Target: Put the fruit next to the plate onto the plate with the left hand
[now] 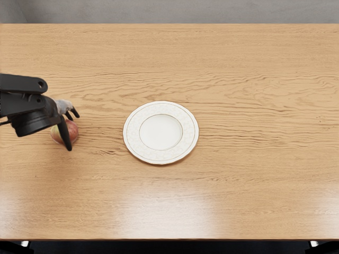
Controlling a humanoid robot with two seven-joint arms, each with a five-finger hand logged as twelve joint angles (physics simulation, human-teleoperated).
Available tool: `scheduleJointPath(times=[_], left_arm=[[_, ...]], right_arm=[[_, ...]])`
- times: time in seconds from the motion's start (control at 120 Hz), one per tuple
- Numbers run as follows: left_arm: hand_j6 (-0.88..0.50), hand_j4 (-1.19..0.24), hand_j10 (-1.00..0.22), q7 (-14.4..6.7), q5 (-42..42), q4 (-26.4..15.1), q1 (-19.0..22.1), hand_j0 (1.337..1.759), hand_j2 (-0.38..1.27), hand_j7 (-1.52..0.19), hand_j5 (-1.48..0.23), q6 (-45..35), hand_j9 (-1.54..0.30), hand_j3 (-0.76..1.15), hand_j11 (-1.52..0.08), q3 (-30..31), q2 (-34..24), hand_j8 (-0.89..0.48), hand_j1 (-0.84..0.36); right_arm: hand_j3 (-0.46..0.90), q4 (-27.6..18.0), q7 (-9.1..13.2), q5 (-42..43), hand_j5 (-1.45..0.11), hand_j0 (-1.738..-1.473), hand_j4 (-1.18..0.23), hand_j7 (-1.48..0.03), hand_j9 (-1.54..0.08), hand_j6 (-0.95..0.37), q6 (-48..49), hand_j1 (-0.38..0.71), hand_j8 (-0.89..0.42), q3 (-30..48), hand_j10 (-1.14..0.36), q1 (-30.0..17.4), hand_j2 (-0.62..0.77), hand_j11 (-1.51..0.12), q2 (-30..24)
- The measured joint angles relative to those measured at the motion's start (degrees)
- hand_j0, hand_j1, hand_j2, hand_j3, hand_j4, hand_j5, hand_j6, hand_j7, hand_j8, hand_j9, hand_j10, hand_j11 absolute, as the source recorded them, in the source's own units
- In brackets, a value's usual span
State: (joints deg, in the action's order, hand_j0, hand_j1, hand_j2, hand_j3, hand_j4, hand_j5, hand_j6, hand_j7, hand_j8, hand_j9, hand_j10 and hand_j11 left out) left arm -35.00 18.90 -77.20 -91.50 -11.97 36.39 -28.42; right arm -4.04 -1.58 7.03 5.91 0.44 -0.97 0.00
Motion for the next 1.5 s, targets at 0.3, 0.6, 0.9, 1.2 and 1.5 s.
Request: scheduleJointPath(times=[0.3, 0.6, 0.9, 1.2, 1.5], left_arm=[[-0.26, -0.26, -0.26, 0.00, 0.00, 0.27, 0.95, 1.658, 0.05, -0.34, -0.34, -1.36, -0.34, 0.00, -0.34, 0.05, 0.03, -0.26, 0.04], [-0.40, -0.40, -0.40, 0.00, -0.01, 0.41, 0.98, 1.658, 0.08, -0.52, -0.52, -1.89, -0.52, 0.00, -0.52, 0.08, -0.06, -0.40, -0.13], [-0.38, -0.56, -0.51, 0.05, -0.33, 0.32, 0.20, 1.654, 0.14, -0.75, -0.76, -1.79, -0.76, 0.00, -0.76, 0.05, -1.00, -0.33, -0.19], [-0.37, -0.60, -0.51, 0.05, -0.15, -0.47, -3.62, 1.655, 0.34, -0.81, -0.81, -1.36, -0.81, 0.00, -0.82, -0.59, -3.24, -0.33, -0.24], [-0.36, -0.62, -0.52, 0.04, -0.17, -5.44, -6.61, 1.655, 0.36, -0.83, -0.83, -0.83, -0.83, 0.00, -0.83, -6.04, -3.29, -0.33, -0.24]], right_arm=[[0.00, 0.00, 0.00, 0.00, -0.05, -1.658, -0.04, -0.05, -0.05, -0.04, 0.00, -0.31, -0.04, 0.00, -0.04, 0.00, -0.01, -0.05, 0.00], [0.00, 0.00, 0.00, 0.00, -0.05, -1.658, -0.04, -0.05, -0.05, -0.04, 0.00, -0.31, -0.04, 0.00, -0.04, 0.00, -0.01, -0.05, 0.00], [0.00, 0.00, 0.00, 0.00, -0.05, -1.658, -0.04, -0.05, -0.05, -0.04, 0.01, -0.31, -0.04, 0.00, -0.04, 0.00, -0.01, -0.05, 0.00], [0.00, 0.00, 0.00, 0.00, -0.05, -1.658, -0.04, -0.05, -0.05, -0.04, 0.00, -0.31, -0.04, 0.00, -0.04, 0.00, -0.01, -0.05, 0.00], [0.00, 0.00, 0.00, 0.00, -0.05, -1.658, -0.04, -0.05, -0.05, -0.04, 0.00, -0.31, -0.04, 0.00, -0.04, 0.00, -0.01, -0.05, 0.00]])
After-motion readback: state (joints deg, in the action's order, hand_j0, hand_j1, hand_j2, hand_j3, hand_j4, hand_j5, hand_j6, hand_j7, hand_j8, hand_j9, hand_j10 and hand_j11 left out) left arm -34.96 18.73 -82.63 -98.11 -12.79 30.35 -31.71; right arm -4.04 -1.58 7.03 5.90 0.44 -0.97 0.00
